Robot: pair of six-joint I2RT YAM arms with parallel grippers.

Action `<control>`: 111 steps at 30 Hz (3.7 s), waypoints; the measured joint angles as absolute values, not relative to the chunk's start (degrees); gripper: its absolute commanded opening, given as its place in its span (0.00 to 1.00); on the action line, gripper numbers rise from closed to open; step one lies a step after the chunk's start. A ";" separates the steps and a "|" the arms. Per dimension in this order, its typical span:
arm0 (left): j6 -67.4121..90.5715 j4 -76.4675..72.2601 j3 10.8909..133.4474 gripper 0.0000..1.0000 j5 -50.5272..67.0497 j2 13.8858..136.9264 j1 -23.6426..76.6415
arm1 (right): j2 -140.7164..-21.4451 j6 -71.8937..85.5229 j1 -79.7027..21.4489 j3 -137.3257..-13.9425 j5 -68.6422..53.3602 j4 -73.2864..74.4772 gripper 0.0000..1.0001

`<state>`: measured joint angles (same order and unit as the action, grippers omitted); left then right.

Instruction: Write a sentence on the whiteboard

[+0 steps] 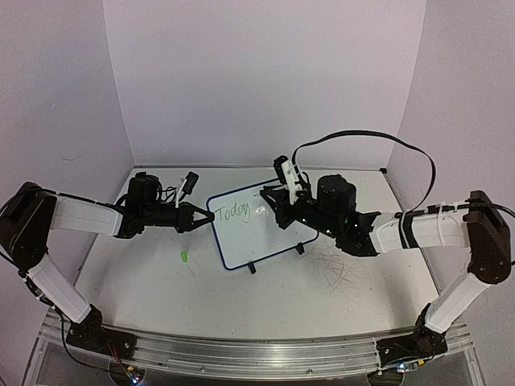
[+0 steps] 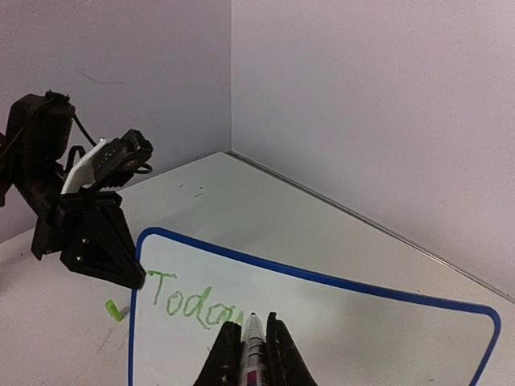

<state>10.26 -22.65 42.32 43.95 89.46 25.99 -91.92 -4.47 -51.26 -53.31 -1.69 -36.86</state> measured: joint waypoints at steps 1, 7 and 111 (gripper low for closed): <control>10.23 -22.46 42.39 0.00 43.82 89.42 26.10 | -92.62 -5.05 -51.76 -54.04 -2.48 -36.55 0.00; 9.01 -21.49 42.48 0.00 43.07 88.53 26.59 | -95.16 -7.53 -52.93 -54.76 -4.12 -36.25 0.00; 6.45 -17.28 44.64 0.00 41.89 88.40 27.64 | -85.98 2.62 -52.04 -51.64 -1.69 -41.65 0.00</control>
<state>6.45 -17.28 44.64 41.89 88.40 27.64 -85.98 2.62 -52.04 -51.64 -1.69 -41.65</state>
